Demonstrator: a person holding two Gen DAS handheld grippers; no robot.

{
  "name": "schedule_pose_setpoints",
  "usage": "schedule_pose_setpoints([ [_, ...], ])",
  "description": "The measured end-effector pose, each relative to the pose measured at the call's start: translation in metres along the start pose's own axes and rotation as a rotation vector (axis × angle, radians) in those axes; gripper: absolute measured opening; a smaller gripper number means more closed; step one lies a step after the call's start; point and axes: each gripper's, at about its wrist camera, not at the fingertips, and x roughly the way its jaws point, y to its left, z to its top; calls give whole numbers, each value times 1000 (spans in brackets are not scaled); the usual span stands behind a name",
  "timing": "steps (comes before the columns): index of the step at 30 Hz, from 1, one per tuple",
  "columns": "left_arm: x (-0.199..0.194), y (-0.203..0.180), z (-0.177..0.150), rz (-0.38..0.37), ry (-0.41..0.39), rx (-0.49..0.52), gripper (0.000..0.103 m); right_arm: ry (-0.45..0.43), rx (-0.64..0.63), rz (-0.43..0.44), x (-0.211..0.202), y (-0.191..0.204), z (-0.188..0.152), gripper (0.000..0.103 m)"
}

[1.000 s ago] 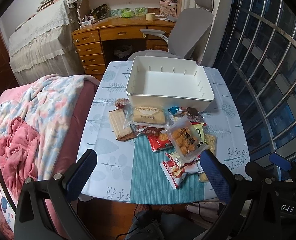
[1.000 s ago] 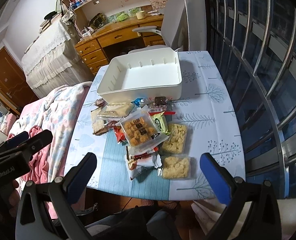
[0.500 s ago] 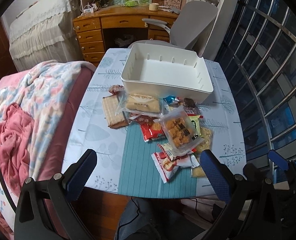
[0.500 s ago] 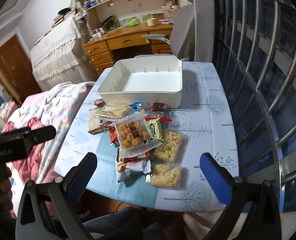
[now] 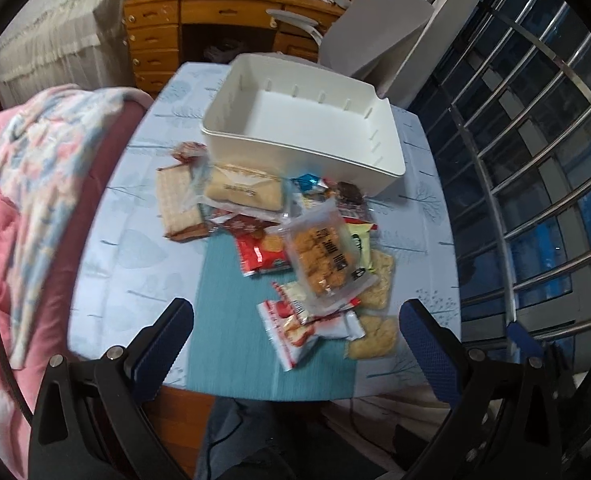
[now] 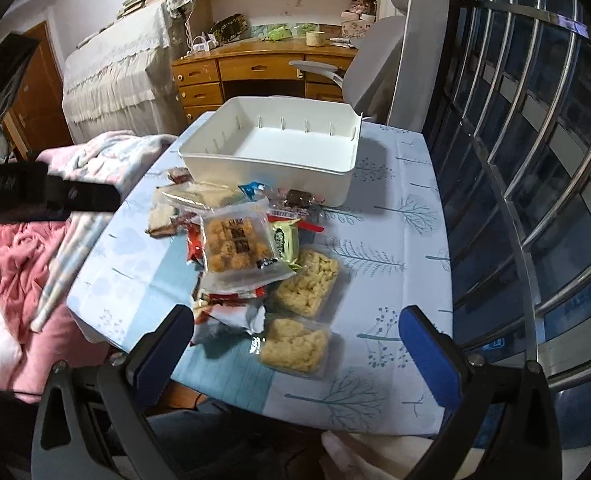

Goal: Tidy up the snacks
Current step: 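Grasp the clear orange-cookie bag with left tool while right grasps yellow cracker pack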

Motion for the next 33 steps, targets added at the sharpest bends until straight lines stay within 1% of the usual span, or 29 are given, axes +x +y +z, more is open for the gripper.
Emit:
schedule_pose_setpoints([
  [2,15,0,7,-27,35,-17,102,22,3,19,6,-2,-2,103],
  [6,53,3,20,-73,137,-58,102,56,11,36,18,-6,-6,103],
  [8,71,6,25,-85,182,-78,102,92,41,48,28,-9,-9,103],
  [12,110,8,34,-130,296,-114,102,198,105,52,53,-17,-19,103],
  [17,153,8,36,-137,428,-141,102,301,191,99,84,-22,-28,103],
  [20,178,7,37,-137,505,-156,101,400,202,91,110,-19,-33,103],
  [23,193,4,37,-136,542,-163,100,476,198,87,133,-13,-39,103],
  [25,203,2,39,-138,561,-167,99,503,198,85,144,-9,-41,103],
  [29,216,-3,39,-144,593,-175,95,517,210,90,159,-5,-45,103],
  [31,222,-3,39,-153,607,-190,93,524,215,71,165,-4,-44,103],
  [32,225,-3,39,-156,613,-199,90,528,218,56,169,-5,-44,103],
  [33,229,-4,38,-159,622,-207,84,531,220,51,173,-6,-44,103],
])
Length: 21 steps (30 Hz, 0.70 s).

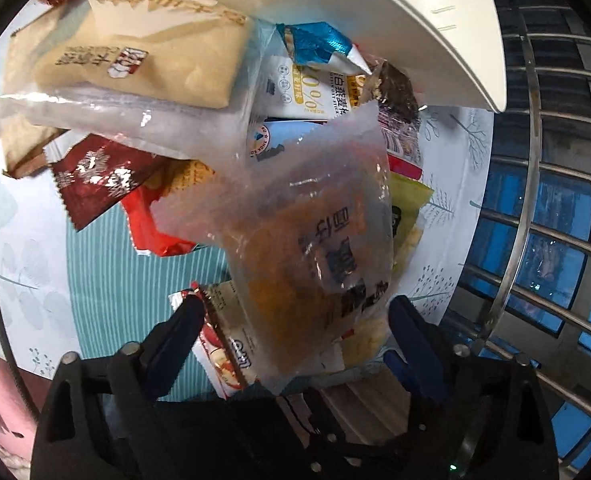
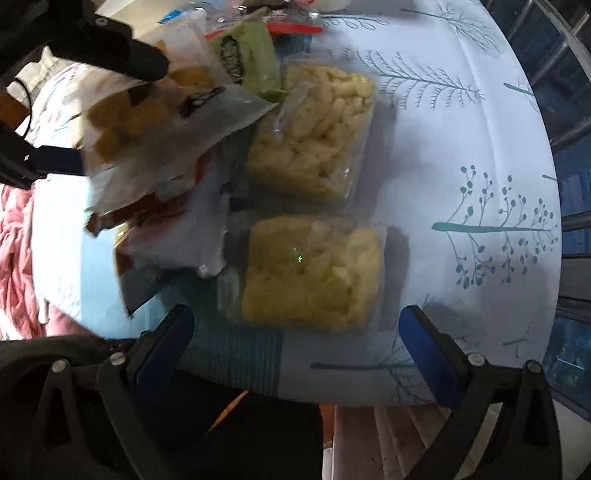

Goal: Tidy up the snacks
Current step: 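Grasp the clear orange-cookie bag with left tool while right grasps yellow cracker pack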

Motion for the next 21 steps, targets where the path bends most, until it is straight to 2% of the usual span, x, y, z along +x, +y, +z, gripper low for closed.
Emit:
schedule_pose_setpoints([
  [3,4,2,4,-1,20,-17,75,15,0,-19,12,3,3,103],
  [4,5,3,4,-5,25,-20,74,20,-6,-21,15,4,3,103],
  [8,8,1,4,-34,32,-31,60,13,-18,-35,21,10,6,103],
  [9,6,2,5,-35,31,-29,60,11,-17,-37,22,10,6,102],
  [12,6,2,4,-36,25,-37,55,11,-2,-36,26,9,8,89],
  [16,0,8,1,-44,16,-47,52,1,8,-38,25,2,7,78],
  [21,-7,9,-6,-52,-8,-60,51,-21,5,-14,15,-14,9,74],
])
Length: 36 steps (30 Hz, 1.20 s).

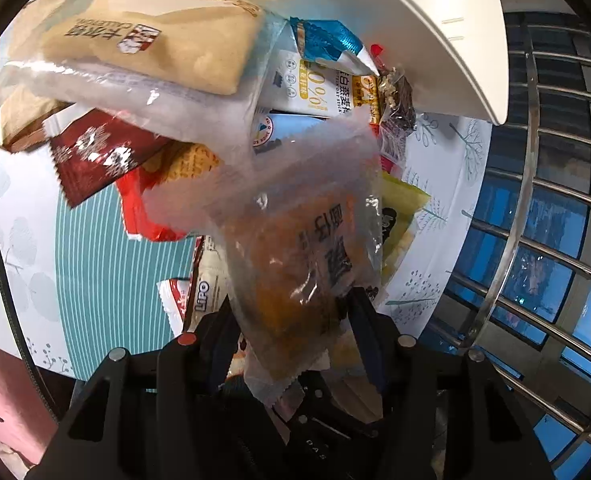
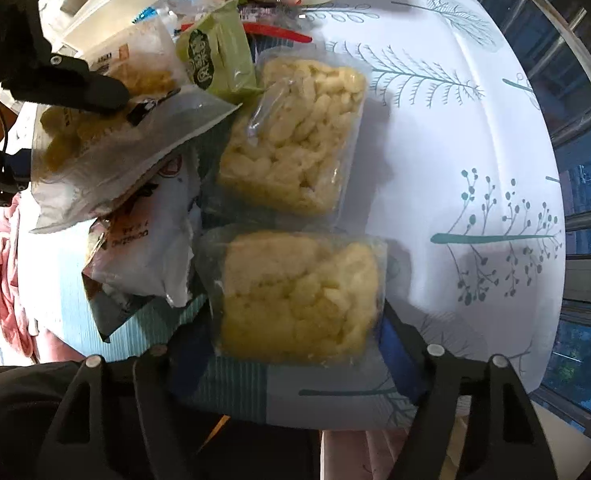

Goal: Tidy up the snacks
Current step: 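Grasp the clear orange-cookie bag with left tool while right grasps yellow cracker pack, then lower both held packs into the white basket and open both tools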

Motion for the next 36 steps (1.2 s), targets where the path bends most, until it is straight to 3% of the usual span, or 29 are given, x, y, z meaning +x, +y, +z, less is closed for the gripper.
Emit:
schedule_pose_setpoints([
  [5,-11,-2,-13,-4,-36,4,50,-54,-20,-9,-25,0,-17,74],
  [20,-66,-15,-70,-32,-208,42,49,-236,-78,12,-104,-10,-23,74],
  [27,-104,-17,-91,-41,-267,45,49,-308,-102,74,-118,3,-16,74],
  [36,-149,-16,-94,-25,-286,60,49,-384,-79,137,-150,10,24,74],
])
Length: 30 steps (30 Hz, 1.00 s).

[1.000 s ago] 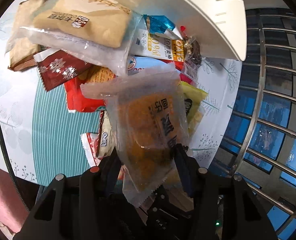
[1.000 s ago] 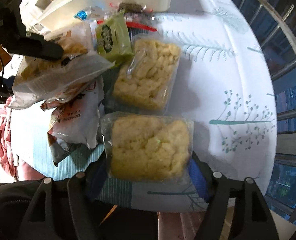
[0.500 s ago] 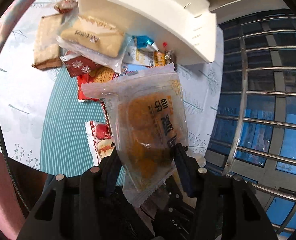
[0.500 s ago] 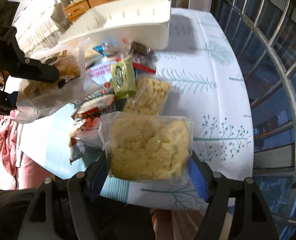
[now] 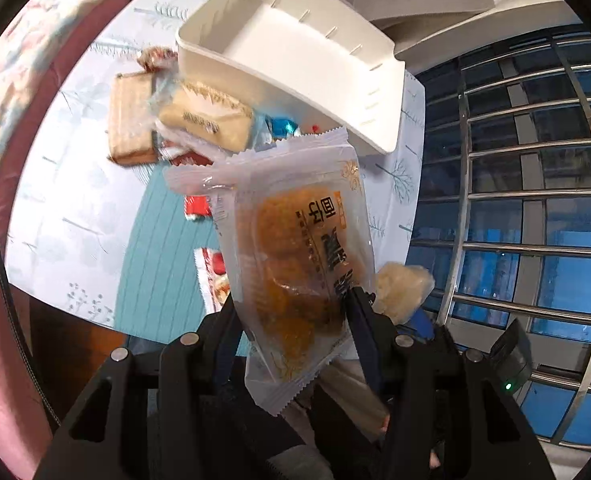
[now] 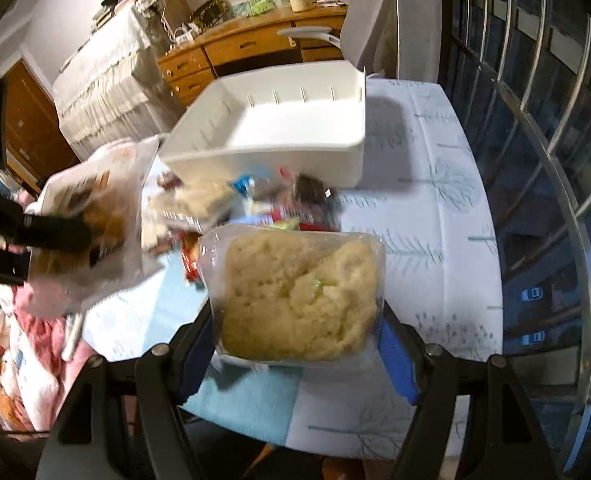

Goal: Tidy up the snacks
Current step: 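Lower both held packs into the white basket and open both tools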

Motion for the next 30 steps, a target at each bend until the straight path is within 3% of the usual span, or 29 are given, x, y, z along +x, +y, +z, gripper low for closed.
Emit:
schedule_pose_setpoints([
  [14,-38,-17,91,63,-1,127,49,13,203,48,23,10,104,74],
  [18,-40,-26,125,69,-4,174,43,25,246,47,35,15,130,74],
  [22,-30,-31,162,76,7,229,35,32,259,22,55,18,161,74],
  [30,1,-22,230,29,23,216,34,50,283,-19,98,23,207,75],
])
